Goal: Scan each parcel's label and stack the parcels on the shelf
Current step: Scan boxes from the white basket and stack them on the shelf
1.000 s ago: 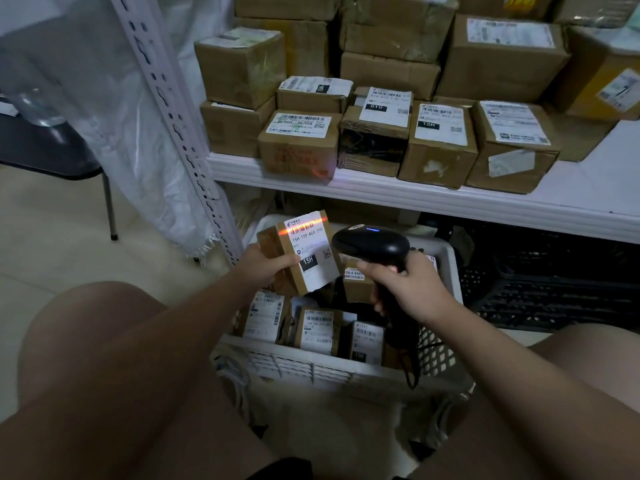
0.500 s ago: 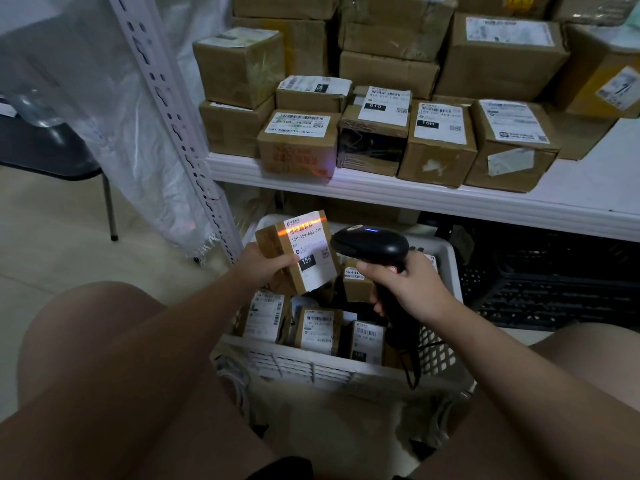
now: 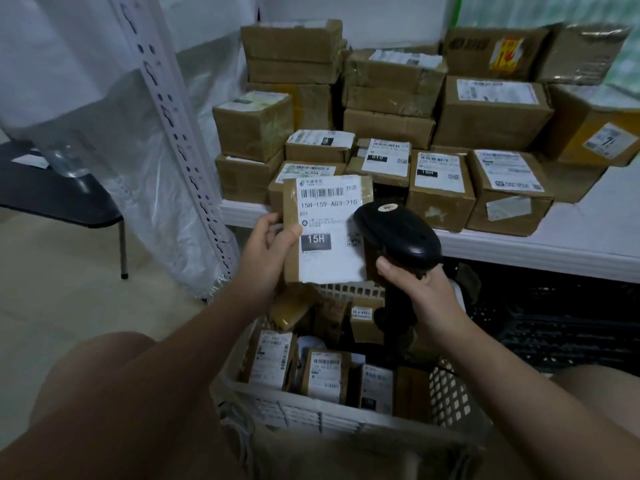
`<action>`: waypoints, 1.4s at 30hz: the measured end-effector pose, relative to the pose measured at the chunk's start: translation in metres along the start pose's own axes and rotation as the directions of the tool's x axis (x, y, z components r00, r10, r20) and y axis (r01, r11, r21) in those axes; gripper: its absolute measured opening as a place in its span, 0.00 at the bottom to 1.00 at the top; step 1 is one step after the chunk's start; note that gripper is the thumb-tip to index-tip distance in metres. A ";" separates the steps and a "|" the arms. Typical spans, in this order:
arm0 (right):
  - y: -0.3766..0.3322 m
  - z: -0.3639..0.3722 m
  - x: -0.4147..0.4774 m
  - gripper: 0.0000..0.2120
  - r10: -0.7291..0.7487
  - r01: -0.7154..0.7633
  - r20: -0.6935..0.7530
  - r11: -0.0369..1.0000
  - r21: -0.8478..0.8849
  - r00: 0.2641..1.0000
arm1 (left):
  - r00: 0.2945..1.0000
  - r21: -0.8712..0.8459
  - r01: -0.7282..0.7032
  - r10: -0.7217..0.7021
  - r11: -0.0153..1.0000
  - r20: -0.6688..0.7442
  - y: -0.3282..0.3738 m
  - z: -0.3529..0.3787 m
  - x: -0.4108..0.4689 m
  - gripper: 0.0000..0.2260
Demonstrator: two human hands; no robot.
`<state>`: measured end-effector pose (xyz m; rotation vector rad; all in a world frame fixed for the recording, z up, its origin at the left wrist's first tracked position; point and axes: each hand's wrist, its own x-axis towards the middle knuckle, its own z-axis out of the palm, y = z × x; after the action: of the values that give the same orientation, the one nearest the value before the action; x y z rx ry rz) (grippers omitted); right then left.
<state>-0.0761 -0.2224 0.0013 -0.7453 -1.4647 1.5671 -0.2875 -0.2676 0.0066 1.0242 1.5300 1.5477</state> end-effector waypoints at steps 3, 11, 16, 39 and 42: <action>-0.014 0.008 0.018 0.16 0.005 -0.004 -0.014 0.996 0.093 1.000 | 0.998 0.052 -0.053 0.051 0.997 0.032 0.019 0.000 0.016 0.18; -0.061 0.027 0.086 0.22 0.067 -0.051 -0.071 0.978 0.202 0.995 | 0.960 0.308 -0.276 0.243 0.910 0.142 0.071 0.001 0.070 0.24; -0.090 0.035 0.130 0.18 0.057 -0.037 -0.096 0.978 0.204 0.994 | 0.947 0.448 -0.322 0.278 0.834 0.162 0.090 0.001 0.110 0.36; -0.083 0.031 0.200 0.16 0.180 -0.160 -0.155 0.979 0.130 0.971 | 0.857 0.983 -0.176 0.499 0.047 0.129 0.087 0.008 0.186 0.19; -0.087 0.022 0.185 0.15 0.199 -0.187 -0.139 0.978 0.096 0.970 | 0.855 0.980 -0.173 0.509 0.102 0.098 0.091 0.010 0.179 0.22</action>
<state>-0.1661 -0.0750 0.1119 -0.9578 -1.2427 1.6688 -0.3512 -0.1051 0.1058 2.0880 2.7843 0.7367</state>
